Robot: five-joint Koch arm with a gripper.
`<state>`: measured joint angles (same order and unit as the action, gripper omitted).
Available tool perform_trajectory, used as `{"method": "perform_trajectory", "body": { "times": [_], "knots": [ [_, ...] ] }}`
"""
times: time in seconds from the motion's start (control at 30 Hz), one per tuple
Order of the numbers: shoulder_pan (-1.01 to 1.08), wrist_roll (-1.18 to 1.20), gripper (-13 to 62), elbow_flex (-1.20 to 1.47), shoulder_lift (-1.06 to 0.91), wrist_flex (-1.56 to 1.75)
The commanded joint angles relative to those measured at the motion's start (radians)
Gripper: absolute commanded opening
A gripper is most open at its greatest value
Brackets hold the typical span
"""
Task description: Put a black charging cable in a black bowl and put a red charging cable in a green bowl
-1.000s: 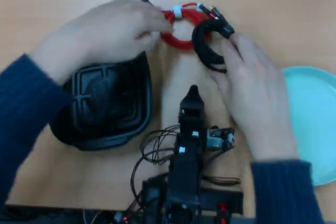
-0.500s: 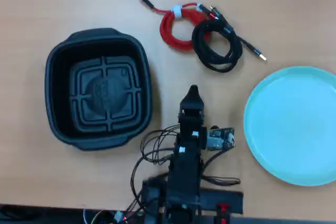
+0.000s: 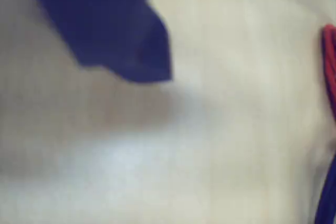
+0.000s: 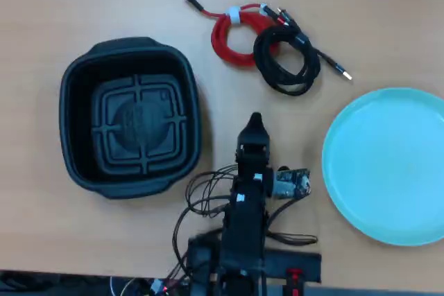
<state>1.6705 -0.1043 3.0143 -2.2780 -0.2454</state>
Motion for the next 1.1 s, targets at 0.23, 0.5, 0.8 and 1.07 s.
{"method": "perform_trajectory", "body": {
  "times": [0.23,0.5,0.8,1.07],
  "knots": [
    [0.002,0.025,40.1,0.103,-0.095,-0.049],
    [0.002,0.025,40.1,0.103,-0.094,-0.049],
    [0.002,0.025,40.1,0.103,-0.095,-0.049],
    [0.0,0.018,41.1,0.104,-0.095,-0.049]
  ]
}}
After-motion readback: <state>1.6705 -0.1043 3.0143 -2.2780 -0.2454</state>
